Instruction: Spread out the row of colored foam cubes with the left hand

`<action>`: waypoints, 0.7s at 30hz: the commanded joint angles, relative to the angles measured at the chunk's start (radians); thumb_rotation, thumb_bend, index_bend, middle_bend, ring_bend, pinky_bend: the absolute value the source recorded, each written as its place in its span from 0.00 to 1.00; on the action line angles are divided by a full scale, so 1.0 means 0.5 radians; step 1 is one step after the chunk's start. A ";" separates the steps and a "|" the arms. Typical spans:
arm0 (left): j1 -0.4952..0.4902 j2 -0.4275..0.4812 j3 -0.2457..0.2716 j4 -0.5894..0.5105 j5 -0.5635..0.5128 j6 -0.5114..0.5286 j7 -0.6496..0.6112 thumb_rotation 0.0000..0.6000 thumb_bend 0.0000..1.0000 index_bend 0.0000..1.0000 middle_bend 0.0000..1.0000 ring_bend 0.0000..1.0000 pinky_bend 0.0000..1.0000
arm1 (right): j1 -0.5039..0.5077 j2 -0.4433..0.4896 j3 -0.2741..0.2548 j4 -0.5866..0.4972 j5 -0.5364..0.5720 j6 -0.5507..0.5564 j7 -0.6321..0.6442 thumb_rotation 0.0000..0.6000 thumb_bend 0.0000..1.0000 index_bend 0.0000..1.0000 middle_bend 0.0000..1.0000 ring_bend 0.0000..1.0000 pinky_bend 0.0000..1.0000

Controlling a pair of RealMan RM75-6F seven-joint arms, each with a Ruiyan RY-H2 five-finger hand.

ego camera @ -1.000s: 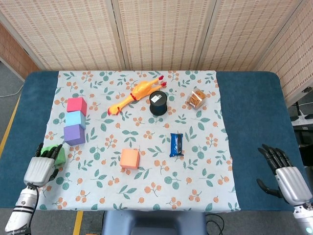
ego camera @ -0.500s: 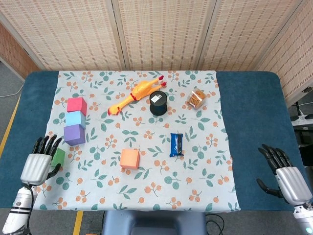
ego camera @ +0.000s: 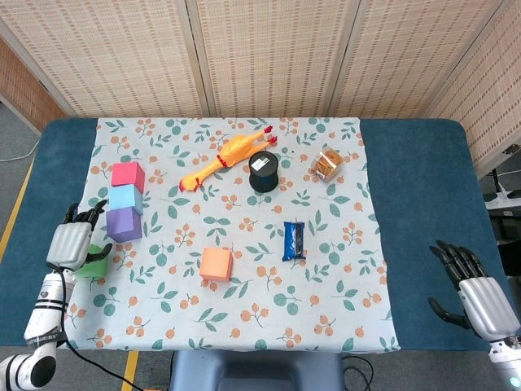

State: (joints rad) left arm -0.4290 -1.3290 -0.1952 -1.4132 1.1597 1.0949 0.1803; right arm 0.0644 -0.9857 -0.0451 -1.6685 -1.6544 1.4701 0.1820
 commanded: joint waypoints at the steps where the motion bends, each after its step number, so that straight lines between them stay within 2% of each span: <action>1: -0.042 -0.011 -0.039 0.050 -0.161 -0.090 0.085 1.00 0.29 0.00 0.20 0.24 0.00 | 0.002 -0.001 0.003 0.002 0.007 -0.003 -0.001 1.00 0.23 0.00 0.00 0.00 0.00; 8: -0.052 -0.027 -0.024 0.057 -0.282 -0.090 0.217 1.00 0.28 0.00 0.20 0.31 0.02 | 0.004 -0.003 0.001 -0.001 0.005 -0.009 -0.007 1.00 0.23 0.00 0.00 0.00 0.00; 16: -0.100 -0.069 -0.010 0.071 -0.434 -0.145 0.362 1.00 0.29 0.00 0.20 0.32 0.05 | -0.002 0.027 -0.014 -0.016 -0.027 0.013 0.044 1.00 0.23 0.00 0.00 0.00 0.00; 21: -0.127 -0.091 0.004 0.066 -0.452 -0.155 0.398 1.00 0.29 0.00 0.21 0.33 0.05 | -0.005 0.038 -0.017 -0.015 -0.034 0.022 0.067 1.00 0.23 0.00 0.00 0.00 0.00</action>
State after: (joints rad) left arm -0.4918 -1.3735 -0.1938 -1.3795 0.9335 1.0178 0.3784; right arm 0.0619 -0.9671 -0.0536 -1.6763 -1.6716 1.4810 0.2153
